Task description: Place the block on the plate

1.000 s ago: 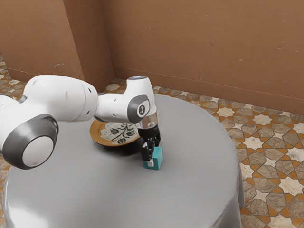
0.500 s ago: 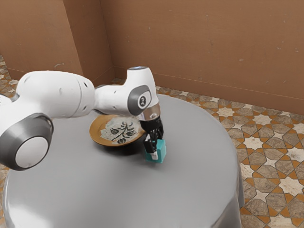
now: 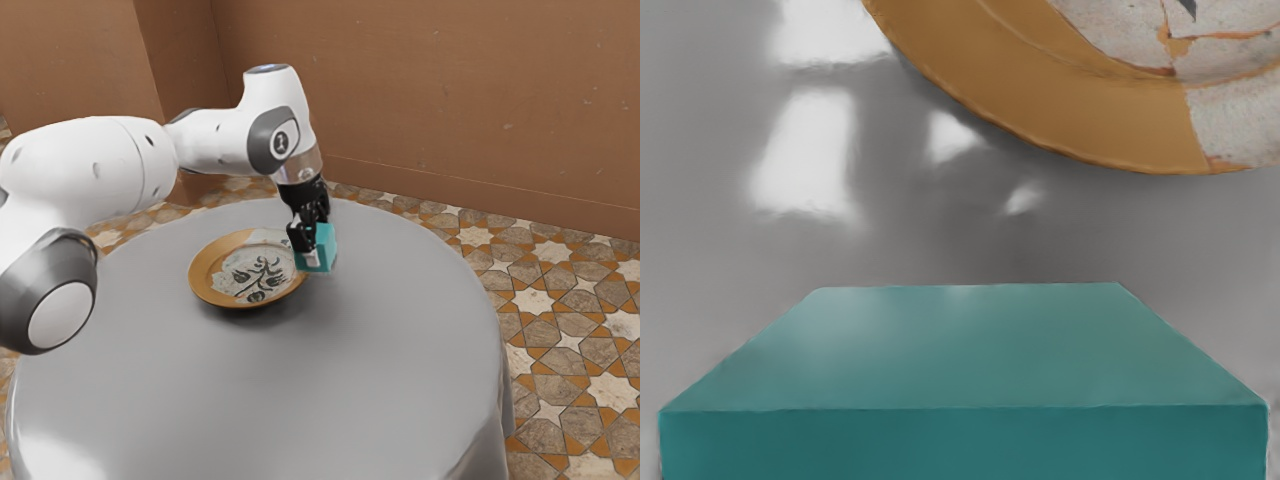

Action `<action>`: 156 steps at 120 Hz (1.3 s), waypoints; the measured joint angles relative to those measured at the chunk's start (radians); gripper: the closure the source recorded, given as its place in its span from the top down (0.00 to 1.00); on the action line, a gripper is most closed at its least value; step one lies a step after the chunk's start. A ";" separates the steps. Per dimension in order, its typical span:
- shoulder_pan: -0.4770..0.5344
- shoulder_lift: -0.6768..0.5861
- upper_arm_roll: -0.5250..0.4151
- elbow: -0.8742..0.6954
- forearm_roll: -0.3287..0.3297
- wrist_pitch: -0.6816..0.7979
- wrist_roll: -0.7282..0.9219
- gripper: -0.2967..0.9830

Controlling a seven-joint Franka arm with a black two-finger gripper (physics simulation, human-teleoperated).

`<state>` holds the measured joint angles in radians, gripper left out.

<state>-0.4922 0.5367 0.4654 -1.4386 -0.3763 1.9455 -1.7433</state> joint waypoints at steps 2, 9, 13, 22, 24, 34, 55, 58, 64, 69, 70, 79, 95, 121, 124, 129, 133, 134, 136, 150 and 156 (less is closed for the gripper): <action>0.000 -0.001 0.009 0.004 0.003 -0.005 0.000 0.55; 0.001 -0.005 0.040 0.013 0.015 -0.018 -0.002 0.55; 0.003 -0.008 0.057 0.023 0.023 -0.024 -0.003 0.55; 0.007 -0.009 0.081 0.045 0.040 -0.034 -0.004 0.55; 0.009 -0.008 0.086 0.048 0.044 -0.036 -0.004 0.55; 0.039 -0.001 0.097 0.057 0.055 -0.042 -0.005 0.55; 0.148 0.034 0.059 0.059 0.061 -0.047 -0.004 0.55; 0.168 0.040 0.041 0.059 0.062 -0.047 -0.004 0.55; 0.192 0.058 0.021 0.060 0.062 -0.046 -0.003 0.55; 0.202 0.075 0.011 0.060 0.061 -0.044 -0.002 0.55; 0.204 0.078 0.007 0.060 0.061 -0.044 -0.002 0.55; 0.233 0.110 -0.037 0.070 0.059 -0.037 0.000 0.55; 0.250 0.153 -0.058 0.081 0.056 -0.028 0.001 0.55; 0.254 0.164 -0.061 0.084 0.054 -0.020 0.001 0.61; 0.254 0.164 -0.061 0.088 0.054 -0.020 0.001 0.63; 0.254 0.163 -0.061 0.091 0.053 -0.020 0.001 0.66; 0.254 0.162 -0.062 0.094 0.053 -0.020 0.001 0.67; 0.254 0.161 -0.062 0.094 0.053 -0.020 0.001 0.68; 0.254 0.159 -0.062 0.095 0.053 -0.020 0.001 0.68; 0.253 0.130 -0.060 0.115 0.057 -0.025 0.001 0.72; 0.252 0.111 -0.056 0.117 0.058 -0.030 0.001 0.73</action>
<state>-0.2400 0.6479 0.4098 -1.3212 -0.3181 1.9150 -1.7423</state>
